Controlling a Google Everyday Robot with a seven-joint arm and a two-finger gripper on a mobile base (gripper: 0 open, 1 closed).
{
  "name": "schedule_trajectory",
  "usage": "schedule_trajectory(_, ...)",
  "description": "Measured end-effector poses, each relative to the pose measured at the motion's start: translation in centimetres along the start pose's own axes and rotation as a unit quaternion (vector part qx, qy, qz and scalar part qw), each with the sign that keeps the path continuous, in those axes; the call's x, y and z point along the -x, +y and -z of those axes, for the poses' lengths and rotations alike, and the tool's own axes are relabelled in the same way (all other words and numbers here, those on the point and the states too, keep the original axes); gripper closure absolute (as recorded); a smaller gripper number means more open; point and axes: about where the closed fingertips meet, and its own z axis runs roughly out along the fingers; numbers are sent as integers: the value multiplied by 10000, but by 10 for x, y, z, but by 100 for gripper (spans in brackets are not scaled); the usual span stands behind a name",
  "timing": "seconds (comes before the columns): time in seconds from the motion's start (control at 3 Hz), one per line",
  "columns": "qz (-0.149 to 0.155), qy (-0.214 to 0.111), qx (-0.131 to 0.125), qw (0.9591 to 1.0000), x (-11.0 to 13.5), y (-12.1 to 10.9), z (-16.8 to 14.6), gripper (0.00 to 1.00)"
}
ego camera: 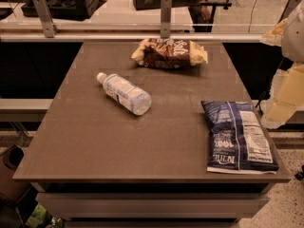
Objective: Place blue plastic bottle upright
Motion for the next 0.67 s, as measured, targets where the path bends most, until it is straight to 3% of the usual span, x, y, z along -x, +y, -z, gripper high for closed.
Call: schedule_trajectory(0.67, -104, -114, -87, 9998, 6, -7, 2, 0)
